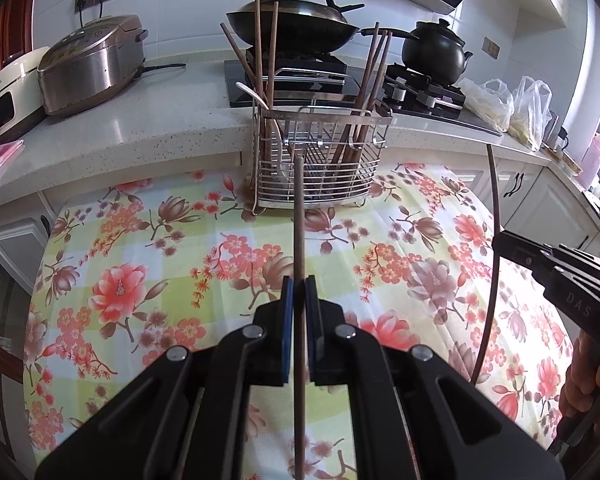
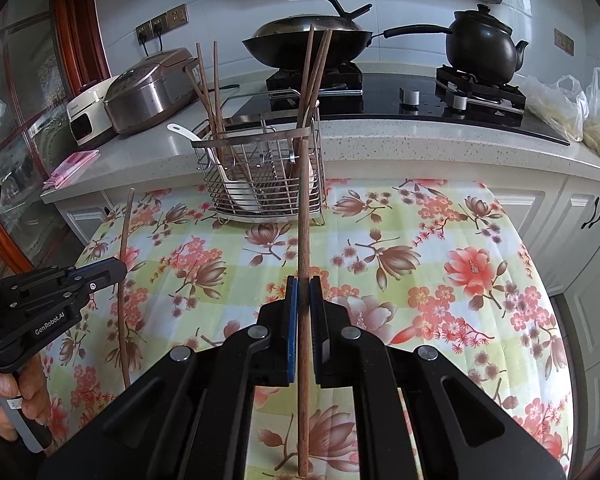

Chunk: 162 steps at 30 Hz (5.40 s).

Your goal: Organize utensils

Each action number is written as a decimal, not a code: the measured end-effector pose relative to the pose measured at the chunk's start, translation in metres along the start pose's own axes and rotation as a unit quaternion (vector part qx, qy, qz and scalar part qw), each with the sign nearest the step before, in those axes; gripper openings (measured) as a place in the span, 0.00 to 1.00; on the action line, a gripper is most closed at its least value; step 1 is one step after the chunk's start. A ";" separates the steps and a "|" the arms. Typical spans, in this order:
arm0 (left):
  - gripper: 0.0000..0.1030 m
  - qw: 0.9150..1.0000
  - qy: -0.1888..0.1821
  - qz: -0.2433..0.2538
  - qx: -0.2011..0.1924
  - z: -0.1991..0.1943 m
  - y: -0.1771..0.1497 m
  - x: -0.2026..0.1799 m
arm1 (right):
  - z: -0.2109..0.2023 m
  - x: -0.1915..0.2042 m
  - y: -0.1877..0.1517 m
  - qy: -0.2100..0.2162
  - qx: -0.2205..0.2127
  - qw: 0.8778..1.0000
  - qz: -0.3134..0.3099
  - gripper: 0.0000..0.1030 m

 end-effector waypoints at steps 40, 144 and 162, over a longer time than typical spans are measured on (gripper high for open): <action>0.06 1.000 -0.002 0.012 -0.020 -0.013 0.017 -0.009 | -0.013 0.004 0.016 0.002 -0.015 1.000 -0.009 0.07; 0.75 0.997 -0.003 -0.017 -0.081 0.007 0.121 0.008 | 0.052 -0.019 0.119 -0.027 -0.079 0.996 -0.021 0.76; 0.90 0.991 0.006 -0.020 -0.131 0.017 -0.008 0.004 | 0.043 -0.020 0.001 -0.006 -0.140 0.990 -0.034 0.79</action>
Point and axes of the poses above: each gripper's, at about its wrist camera, not at the fingertips, and z roughly the way its jaws point, x to its left, y to its top, the point moved 2 cm from there along z, roughly the way its jaws point, and after that the axes turned 3 degrees about -y, right-handed, at the moved point
